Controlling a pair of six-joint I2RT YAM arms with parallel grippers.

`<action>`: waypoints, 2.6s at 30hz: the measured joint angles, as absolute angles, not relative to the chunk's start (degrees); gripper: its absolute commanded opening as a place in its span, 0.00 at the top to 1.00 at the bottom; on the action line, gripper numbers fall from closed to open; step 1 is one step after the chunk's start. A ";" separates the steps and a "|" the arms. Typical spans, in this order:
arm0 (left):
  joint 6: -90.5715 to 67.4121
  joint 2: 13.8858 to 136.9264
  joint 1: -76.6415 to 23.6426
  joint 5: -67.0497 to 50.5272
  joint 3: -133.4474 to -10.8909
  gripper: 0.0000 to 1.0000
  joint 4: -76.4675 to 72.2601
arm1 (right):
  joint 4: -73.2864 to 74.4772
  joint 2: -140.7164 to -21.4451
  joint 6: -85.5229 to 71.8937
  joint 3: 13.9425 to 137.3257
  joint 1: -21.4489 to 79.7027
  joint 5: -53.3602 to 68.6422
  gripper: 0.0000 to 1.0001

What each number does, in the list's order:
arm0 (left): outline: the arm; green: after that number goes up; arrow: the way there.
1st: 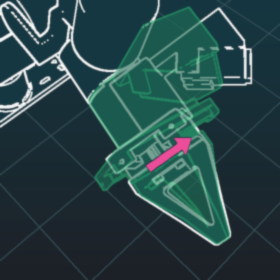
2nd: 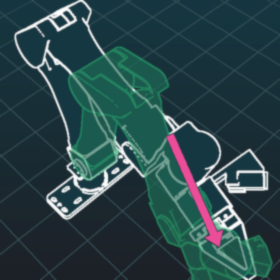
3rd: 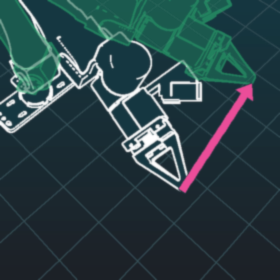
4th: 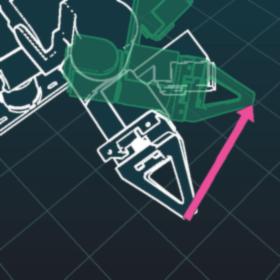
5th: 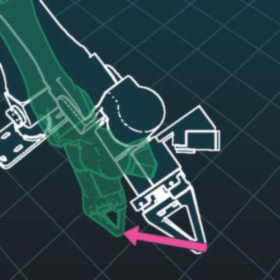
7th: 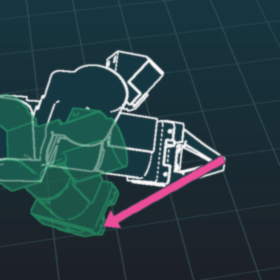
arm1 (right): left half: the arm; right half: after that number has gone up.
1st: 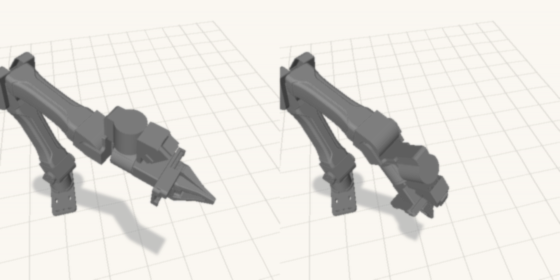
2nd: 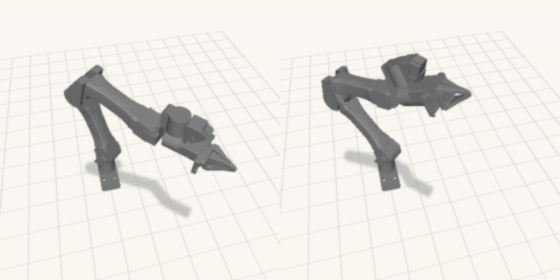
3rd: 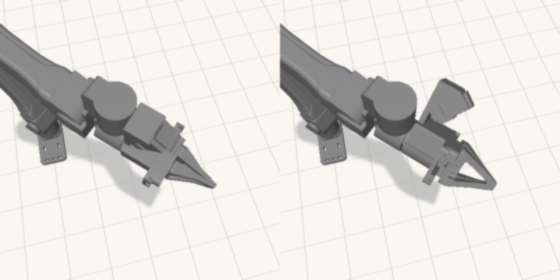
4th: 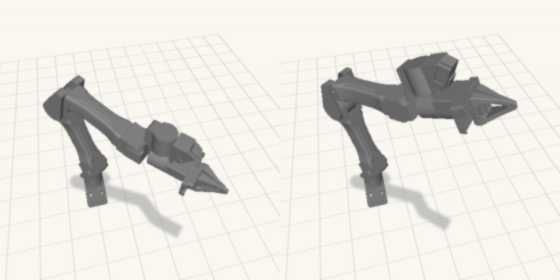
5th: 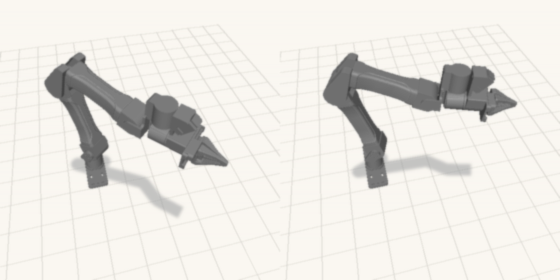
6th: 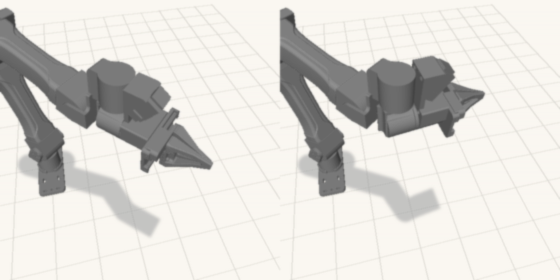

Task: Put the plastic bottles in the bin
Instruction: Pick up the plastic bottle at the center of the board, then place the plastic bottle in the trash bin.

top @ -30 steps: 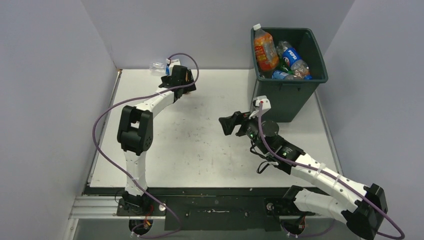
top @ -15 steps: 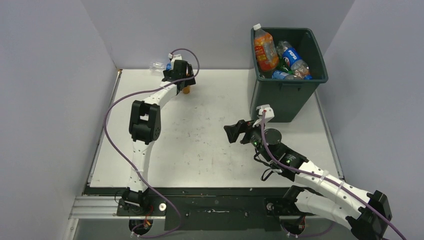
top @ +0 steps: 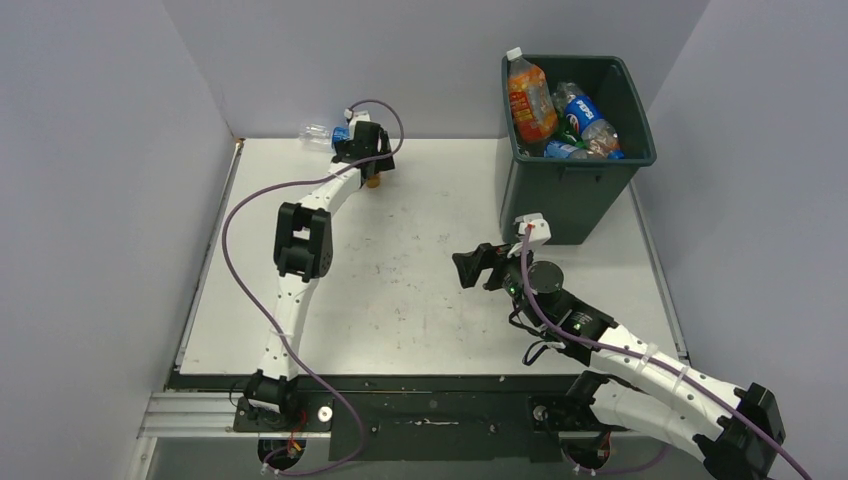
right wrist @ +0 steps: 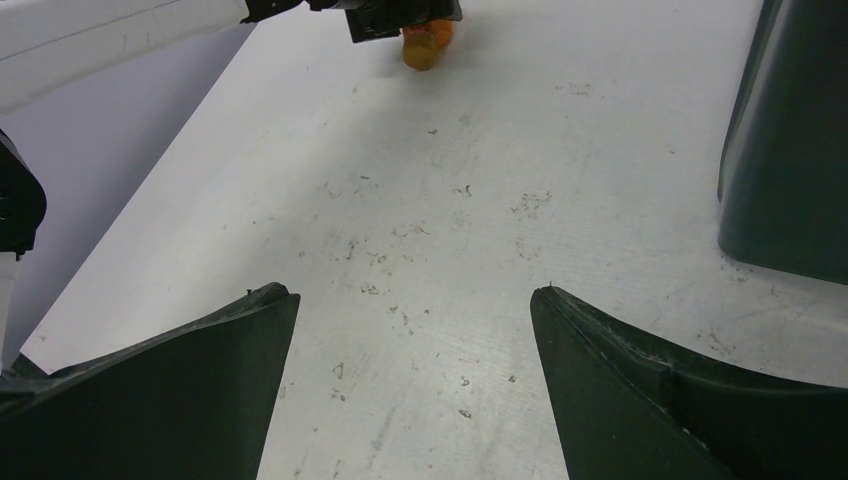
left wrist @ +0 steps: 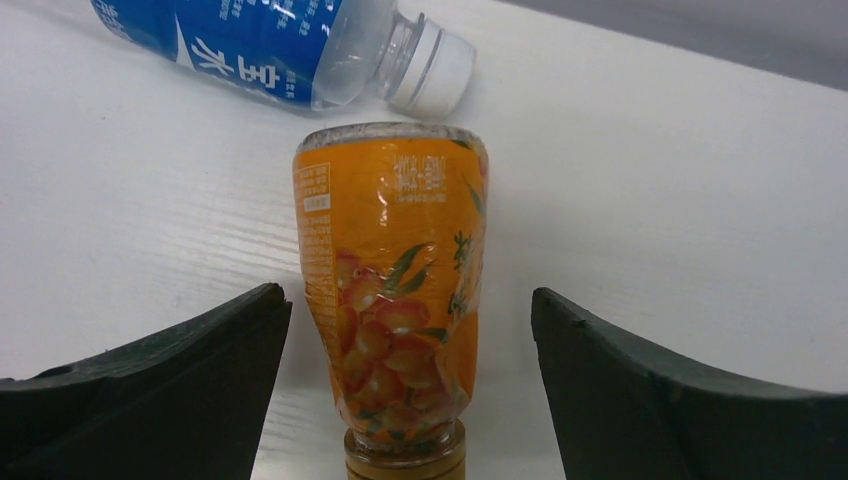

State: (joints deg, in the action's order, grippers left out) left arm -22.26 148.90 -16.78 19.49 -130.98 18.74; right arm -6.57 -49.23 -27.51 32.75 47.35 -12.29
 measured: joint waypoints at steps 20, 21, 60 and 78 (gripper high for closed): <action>-30.57 132.38 -15.49 12.91 -101.27 0.89 5.10 | -6.00 -47.90 -27.11 31.81 47.33 -12.01 0.10; -32.25 128.22 -15.51 11.77 -95.59 0.90 2.66 | -6.15 -47.92 -27.09 31.81 47.33 -11.73 0.10; -56.34 55.68 -45.30 6.83 -33.34 0.95 -41.56 | -31.00 -61.78 -30.89 39.75 58.26 -6.31 0.23; -51.13 50.43 -49.15 11.29 -33.10 0.04 -34.09 | -28.47 -59.05 -27.70 40.05 58.92 -6.74 0.95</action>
